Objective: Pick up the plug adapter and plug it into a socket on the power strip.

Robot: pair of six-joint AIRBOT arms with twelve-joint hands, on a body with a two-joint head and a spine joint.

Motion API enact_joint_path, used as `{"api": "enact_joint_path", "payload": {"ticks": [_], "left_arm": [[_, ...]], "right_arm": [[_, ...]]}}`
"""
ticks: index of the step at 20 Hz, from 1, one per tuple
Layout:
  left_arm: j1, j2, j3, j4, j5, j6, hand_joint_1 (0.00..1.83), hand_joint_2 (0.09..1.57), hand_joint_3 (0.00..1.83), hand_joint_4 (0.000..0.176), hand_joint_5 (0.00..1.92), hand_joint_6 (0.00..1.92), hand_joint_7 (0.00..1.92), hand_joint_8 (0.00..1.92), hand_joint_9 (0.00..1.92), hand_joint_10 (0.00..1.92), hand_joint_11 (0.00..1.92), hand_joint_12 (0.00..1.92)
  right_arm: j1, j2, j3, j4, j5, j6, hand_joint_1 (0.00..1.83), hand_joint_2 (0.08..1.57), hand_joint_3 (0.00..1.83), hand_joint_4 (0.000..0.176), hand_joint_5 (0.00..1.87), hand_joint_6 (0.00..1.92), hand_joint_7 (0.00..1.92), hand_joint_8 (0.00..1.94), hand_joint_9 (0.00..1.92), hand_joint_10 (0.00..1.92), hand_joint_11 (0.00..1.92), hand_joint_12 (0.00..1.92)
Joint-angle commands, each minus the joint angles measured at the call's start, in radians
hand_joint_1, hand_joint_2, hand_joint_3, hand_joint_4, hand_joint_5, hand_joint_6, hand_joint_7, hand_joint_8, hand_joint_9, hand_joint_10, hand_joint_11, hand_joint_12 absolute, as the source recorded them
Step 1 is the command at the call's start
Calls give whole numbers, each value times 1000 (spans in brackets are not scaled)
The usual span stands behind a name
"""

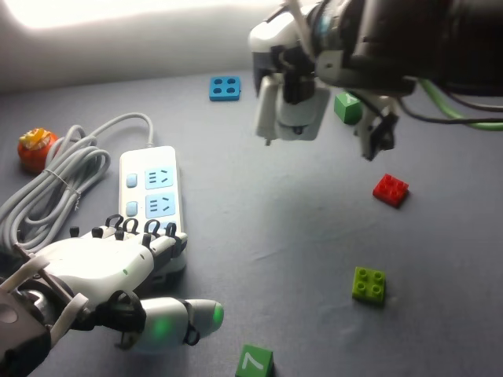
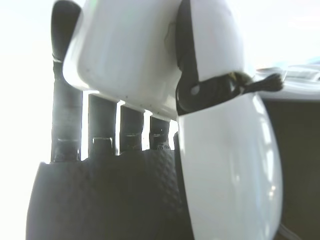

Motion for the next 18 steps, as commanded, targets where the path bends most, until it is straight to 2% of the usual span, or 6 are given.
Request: {"api": "enact_joint_path", "payload": {"ticks": [1,5,7,11,14,18], "left_arm": [[-2,-4,6,9,-27,-1,0,1189,0,0,65,6,131,7,119,5,0,265],[0,-4,6,9,-27,-2,0,1184,0,0,56,1,128,3,123,4,0,282],[1,-4,5,9,-27,-2,0,1189,0,0,67,4,140,2,124,1,0,284],[3,-4,4,9,-26,-2,0,1188,0,0,50,0,117,0,102,1,0,238],[3,-4,4,9,-25,-2,0,1188,0,0,83,6,138,4,129,5,0,317],[4,-3,4,9,-22,-2,0,1186,0,0,49,0,120,3,101,1,0,228]], "right_arm": [[28,-7,-2,-72,9,10,1249,1074,3,0,1012,841,1138,828,1233,147,727,1159],[49,-90,14,-206,-14,61,1246,1084,0,0,986,885,1125,850,1236,139,728,1142],[54,-241,135,-209,-44,19,1256,1071,0,0,1017,815,1158,815,1260,136,763,1129],[47,-327,206,-209,-57,-19,1256,1070,0,0,1012,826,1167,791,1258,121,731,1162],[38,-380,243,-209,-70,-59,1260,1063,0,0,1028,796,1183,771,1281,114,760,1143],[27,-434,291,-210,-66,-105,1256,1070,1,0,1013,817,1157,817,1271,91,748,1141]]}}
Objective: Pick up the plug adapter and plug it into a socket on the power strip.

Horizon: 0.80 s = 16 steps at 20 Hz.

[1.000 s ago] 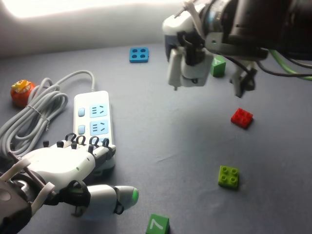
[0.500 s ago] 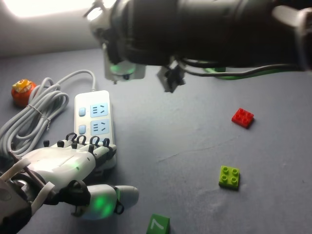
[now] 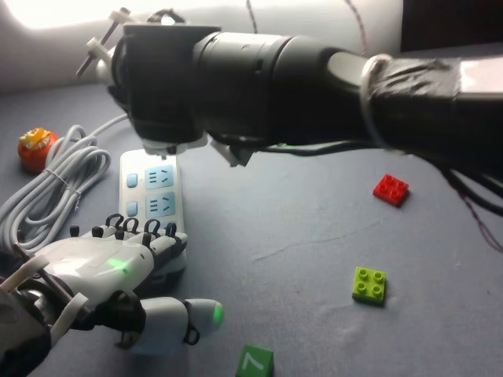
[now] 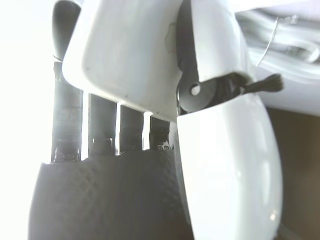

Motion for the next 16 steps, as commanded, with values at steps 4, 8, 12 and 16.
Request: {"api": "enact_joint_path", "payload": {"ticks": [4,8,12,16], "left_arm": [[9,-2,3,9,-20,-2,0,1192,1,0,42,0,112,0,106,0,0,233],[9,-2,2,9,-18,-1,0,1189,0,0,45,1,119,1,111,1,0,256],[10,-2,0,9,-18,1,0,1190,0,0,59,6,127,4,109,4,0,240],[10,-2,-3,9,-15,1,0,1189,0,0,40,0,102,2,93,0,0,203]], "right_arm": [[16,-32,41,-70,19,8,1257,1065,0,0,1032,794,1170,788,1286,90,760,1127],[20,-44,44,-70,24,21,1256,1066,1,0,1022,809,1172,781,1275,79,735,1147],[11,-59,46,-70,-4,8,1367,1050,0,0,1045,730,1192,706,1083,801,781,1098],[4,-67,48,-70,-15,8,1262,1057,0,0,1050,764,1188,757,1165,377,746,1150]]}}
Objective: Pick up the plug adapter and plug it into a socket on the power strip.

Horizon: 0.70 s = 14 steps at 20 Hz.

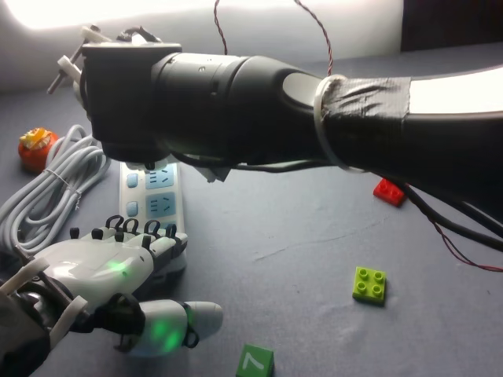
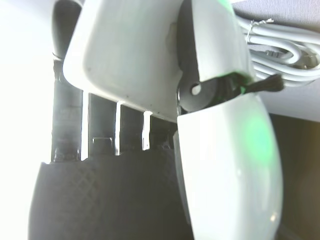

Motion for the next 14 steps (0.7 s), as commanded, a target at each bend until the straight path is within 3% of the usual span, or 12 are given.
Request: {"api": "enact_joint_path", "payload": {"ticks": [1,2,9,14], "left_arm": [[4,-1,-2,9,-18,0,0,1189,0,0,31,0,89,1,82,0,0,181],[4,-1,-2,9,-18,0,0,1189,2,0,58,2,117,1,109,1,0,263],[5,-1,-2,9,-18,0,0,1187,0,0,39,0,106,3,97,2,0,232],[6,-1,-2,9,-18,-1,0,1193,1,0,62,7,117,4,93,0,0,205]], "right_arm": [[11,2,6,-74,20,-3,1264,1052,0,0,1069,725,1192,759,1193,326,751,1144],[9,1,9,-74,21,-2,1264,1051,0,0,1070,726,1196,750,1203,309,749,1139],[-3,0,23,-74,28,0,1261,1052,0,0,1065,742,1193,748,1240,239,762,1143],[-8,-1,23,-74,35,3,1248,1081,0,0,989,870,1135,841,1236,189,760,1134]]}}
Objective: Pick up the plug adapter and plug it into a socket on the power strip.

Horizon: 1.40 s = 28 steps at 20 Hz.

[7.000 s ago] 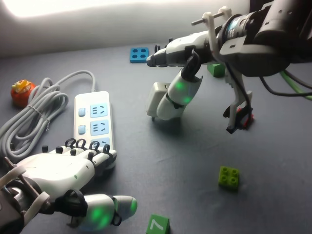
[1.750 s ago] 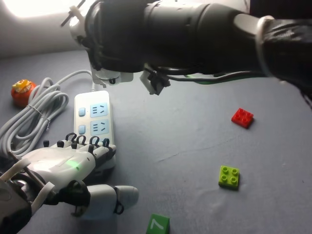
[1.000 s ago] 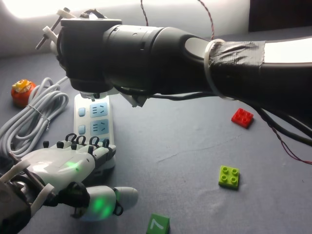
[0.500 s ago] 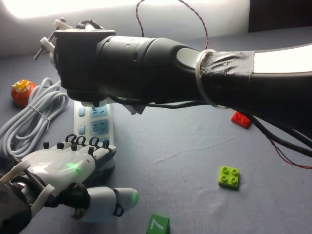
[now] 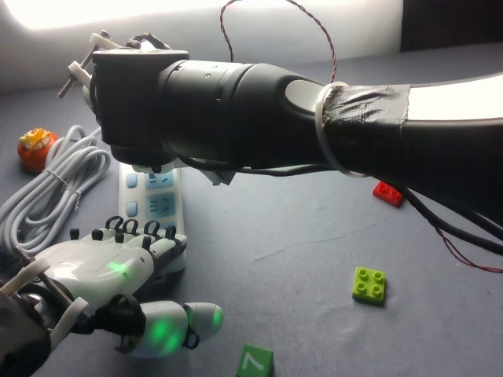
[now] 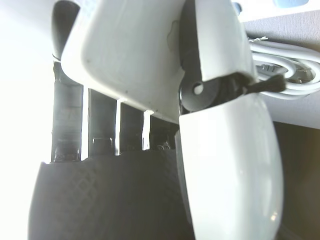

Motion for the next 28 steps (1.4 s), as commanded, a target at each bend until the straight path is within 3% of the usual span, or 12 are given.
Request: {"api": "enact_joint_path", "payload": {"ticks": [1,9,11,14,15,16,17,18,19,20,25,28], "left_arm": [[5,-1,-1,9,-20,-1,0,1193,1,0,62,7,117,4,93,0,0,205],[10,-1,-1,9,-20,-6,0,1191,1,0,71,5,121,5,99,4,0,262],[10,-1,0,9,-21,-6,0,1197,1,0,43,2,92,3,65,2,0,153],[10,-1,-1,9,-21,-6,0,1192,0,0,48,0,96,1,77,1,0,170],[11,-1,-1,9,-21,-6,0,1190,0,0,52,1,97,1,77,1,0,182],[11,-1,-1,9,-21,-6,0,1191,0,0,57,2,99,1,80,1,0,201],[11,-1,-1,9,-21,-6,0,1193,1,0,59,2,103,3,77,0,0,202],[11,-1,-1,9,-21,-6,0,1194,1,0,62,2,103,2,69,3,0,162],[12,-1,-1,9,-21,-6,0,1193,0,0,61,1,105,2,72,5,0,156],[13,-1,-1,9,-21,-6,0,1190,0,0,69,2,112,3,82,6,0,187],[13,-1,-2,9,-21,-8,0,1194,1,0,58,3,102,2,75,2,0,188],[13,1,-2,9,-21,-8,0,1190,0,0,81,7,125,6,97,7,0,224]], "right_arm": [[2,1,2,-72,25,-4,1248,1081,0,0,989,870,1135,841,1236,189,760,1134],[-5,0,2,-72,27,-11,1268,1052,0,0,1066,710,1196,772,1295,162,786,1169],[-6,0,2,-72,33,-11,1267,1048,0,0,1075,703,1205,746,1290,155,786,1178],[-6,-4,2,-72,39,-11,1268,1042,0,0,1092,684,1218,714,1310,132,824,1107],[-7,-7,2,-72,43,-11,1371,1036,0,0,1072,682,1217,642,1134,758,845,1075],[-8,-9,3,-72,45,-11,1389,1045,1,0,1041,738,1187,667,1071,941,815,1105],[-10,-14,7,-72,50,-10,1393,1047,1,0,1031,764,1176,673,1068,964,819,1116],[-11,-22,15,-72,52,-9,1282,1059,1,0,1034,803,1176,741,1111,627,822,1103],[-11,-29,24,-72,53,-11,1366,1062,8,0,989,842,1122,774,1056,934,815,1126],[-11,-38,35,-72,55,-14,1381,1076,0,0,962,885,1092,824,1026,1014,799,1144],[-18,-45,39,-72,51,2,1384,1082,0,0,949,915,1082,852,998,1053,767,1170],[-32,-45,40,-72,55,4,1388,1068,0,0,977,857,1121,775,1023,1031,768,1161]]}}
